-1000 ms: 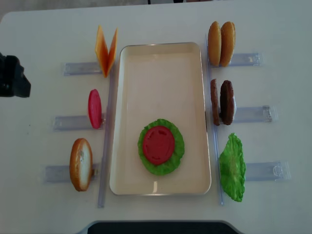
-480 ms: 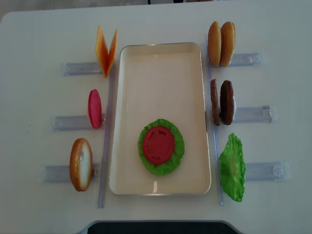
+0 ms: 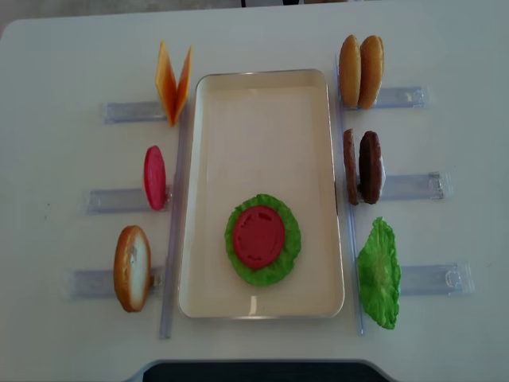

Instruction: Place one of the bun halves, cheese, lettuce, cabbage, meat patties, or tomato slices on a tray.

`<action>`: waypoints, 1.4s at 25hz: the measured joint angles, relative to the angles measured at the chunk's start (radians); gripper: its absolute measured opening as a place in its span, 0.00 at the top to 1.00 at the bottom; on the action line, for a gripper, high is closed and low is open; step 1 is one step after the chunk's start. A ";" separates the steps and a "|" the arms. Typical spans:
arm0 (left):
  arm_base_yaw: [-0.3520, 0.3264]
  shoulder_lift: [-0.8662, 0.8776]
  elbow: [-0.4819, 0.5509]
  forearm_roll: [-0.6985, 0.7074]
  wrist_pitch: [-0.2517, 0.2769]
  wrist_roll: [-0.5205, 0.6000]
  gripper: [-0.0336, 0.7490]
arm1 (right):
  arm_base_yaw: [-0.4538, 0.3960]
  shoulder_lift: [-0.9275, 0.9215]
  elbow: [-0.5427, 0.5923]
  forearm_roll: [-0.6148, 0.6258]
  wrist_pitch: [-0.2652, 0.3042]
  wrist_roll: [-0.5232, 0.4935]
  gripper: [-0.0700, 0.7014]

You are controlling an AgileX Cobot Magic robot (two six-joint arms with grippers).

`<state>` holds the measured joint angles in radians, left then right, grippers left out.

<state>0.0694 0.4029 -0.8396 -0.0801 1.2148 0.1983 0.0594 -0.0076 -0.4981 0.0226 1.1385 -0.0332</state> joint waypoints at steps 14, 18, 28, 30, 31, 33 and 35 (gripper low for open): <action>0.000 -0.351 0.240 -0.077 -0.049 0.004 0.23 | 0.000 0.000 0.000 0.000 0.000 0.000 0.31; 0.000 -0.417 0.270 -0.096 -0.054 0.004 0.23 | 0.000 0.000 0.000 0.000 0.000 0.000 0.31; 0.000 -0.421 0.297 -0.065 -0.083 0.026 0.23 | 0.000 0.000 0.000 0.000 0.000 0.000 0.31; 0.000 -0.421 0.327 -0.062 -0.096 0.025 0.23 | 0.000 0.000 0.000 0.000 0.000 0.000 0.31; 0.000 -0.421 0.343 -0.059 -0.098 0.020 0.23 | 0.000 0.000 0.000 0.000 0.000 0.000 0.31; 0.000 -0.421 0.361 -0.044 -0.096 -0.006 0.23 | 0.000 0.000 0.000 0.000 0.000 0.000 0.31; 0.000 -0.421 0.362 -0.024 -0.098 -0.032 0.23 | 0.000 0.000 0.000 0.000 0.000 0.000 0.31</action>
<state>0.0694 -0.0178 -0.4771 -0.1040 1.1171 0.1662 0.0594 -0.0076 -0.4981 0.0226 1.1385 -0.0332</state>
